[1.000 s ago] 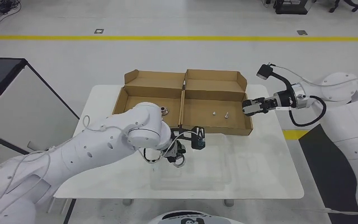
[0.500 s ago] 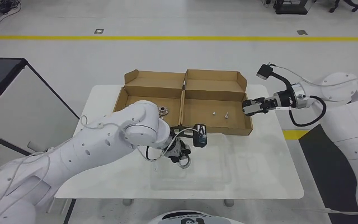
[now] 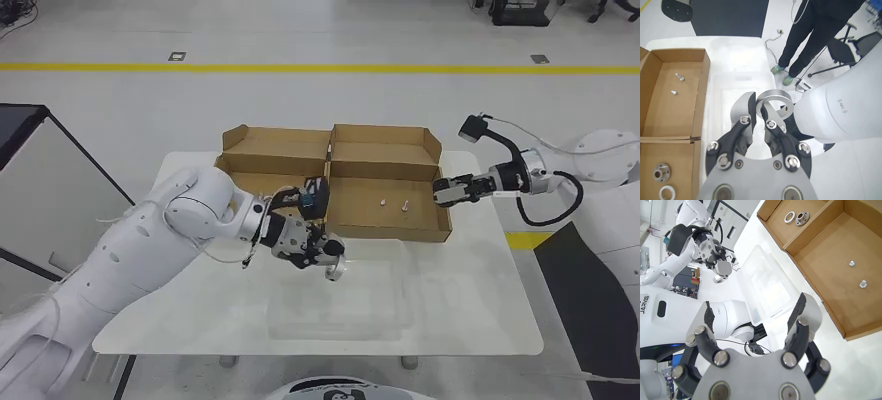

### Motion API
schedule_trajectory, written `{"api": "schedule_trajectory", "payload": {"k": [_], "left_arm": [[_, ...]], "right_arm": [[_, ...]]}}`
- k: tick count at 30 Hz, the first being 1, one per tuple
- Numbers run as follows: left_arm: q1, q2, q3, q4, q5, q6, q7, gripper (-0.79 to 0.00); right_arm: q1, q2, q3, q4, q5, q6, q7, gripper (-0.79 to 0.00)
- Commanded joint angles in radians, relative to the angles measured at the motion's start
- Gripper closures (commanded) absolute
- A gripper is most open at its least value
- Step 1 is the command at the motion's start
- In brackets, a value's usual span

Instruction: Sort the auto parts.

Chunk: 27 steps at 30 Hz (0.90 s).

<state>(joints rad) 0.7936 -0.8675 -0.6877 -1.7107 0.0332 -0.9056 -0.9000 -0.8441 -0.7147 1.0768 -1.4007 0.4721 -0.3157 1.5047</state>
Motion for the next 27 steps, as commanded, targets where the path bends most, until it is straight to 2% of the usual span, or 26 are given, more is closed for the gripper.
{"api": "schedule_trajectory", "payload": {"k": [1, 5, 13, 18, 23, 27], "left_arm": [[0.024, 0.006, -0.013, 0.027, -0.043, -0.034, 0.030, 0.000], [0.053, 0.011, -0.015, 0.073, -0.127, -0.102, 0.087, 0.000], [0.108, 0.004, -0.040, 0.081, -0.361, -0.107, 0.129, 0.000], [0.183, -0.022, -0.135, 0.053, -0.551, -0.107, 0.096, 0.000], [0.250, -0.053, -0.215, 0.036, -0.590, -0.107, 0.092, 0.000], [0.296, -0.091, -0.289, -0.006, -0.653, -0.107, 0.092, 0.000]], "right_arm": [[0.000, 0.000, 0.000, 0.000, 0.000, 0.000, 0.000, -0.785], [0.000, 0.000, 0.000, 0.000, 0.000, 0.000, 0.000, -0.785], [0.000, 0.000, 0.000, 0.000, 0.000, 0.000, 0.000, -0.785], [0.000, 0.000, 0.000, 0.000, 0.000, 0.000, 0.000, -0.785], [0.000, 0.000, 0.000, 0.000, 0.000, 0.000, 0.000, -0.785], [0.000, 0.000, 0.000, 0.000, 0.000, 0.000, 0.000, -0.785]]}}
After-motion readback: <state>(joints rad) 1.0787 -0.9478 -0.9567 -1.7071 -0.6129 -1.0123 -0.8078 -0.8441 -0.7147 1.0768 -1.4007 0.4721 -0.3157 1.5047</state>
